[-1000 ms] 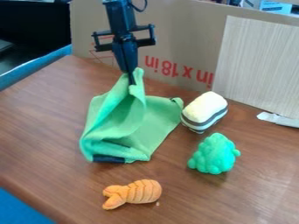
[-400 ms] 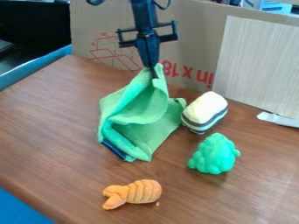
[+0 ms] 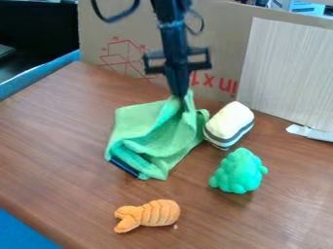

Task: Fold the cloth from bottom left to top right

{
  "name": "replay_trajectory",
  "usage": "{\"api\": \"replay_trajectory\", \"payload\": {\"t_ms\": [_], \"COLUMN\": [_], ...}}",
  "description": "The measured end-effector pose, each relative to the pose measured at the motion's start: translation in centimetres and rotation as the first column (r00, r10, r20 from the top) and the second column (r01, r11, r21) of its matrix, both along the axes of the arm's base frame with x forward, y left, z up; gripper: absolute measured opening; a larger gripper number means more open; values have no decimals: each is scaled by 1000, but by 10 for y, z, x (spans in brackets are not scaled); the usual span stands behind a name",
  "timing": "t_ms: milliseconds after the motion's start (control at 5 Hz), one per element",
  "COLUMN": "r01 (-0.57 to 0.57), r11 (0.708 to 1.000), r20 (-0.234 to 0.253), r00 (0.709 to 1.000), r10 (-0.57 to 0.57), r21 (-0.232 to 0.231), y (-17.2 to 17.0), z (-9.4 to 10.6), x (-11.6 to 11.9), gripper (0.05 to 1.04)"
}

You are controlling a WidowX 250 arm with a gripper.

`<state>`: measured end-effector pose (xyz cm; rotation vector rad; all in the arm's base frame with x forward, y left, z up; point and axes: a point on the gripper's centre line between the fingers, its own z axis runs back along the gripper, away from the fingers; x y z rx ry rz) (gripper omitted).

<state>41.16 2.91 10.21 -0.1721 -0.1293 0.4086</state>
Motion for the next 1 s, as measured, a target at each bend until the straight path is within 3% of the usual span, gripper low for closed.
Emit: {"api": "replay_trajectory", "payload": {"t_ms": [200, 400, 600, 800, 1000], "r01": [-18, -11, 3, 12, 79], "r11": [1000, 1000, 999, 999, 996], "r20": [47, 57, 106, 113, 98], "r00": [999, 998, 994, 994, 992], "r10": [18, 11, 1, -8, -83], "r21": [3, -14, -34, -34, 44], "y": [-4, -7, -6, 7, 32], "z": [5, 6, 26, 35, 52], "x": [3, 3, 3, -3, -24], "gripper": [198, 439, 743, 985, 1002]}}
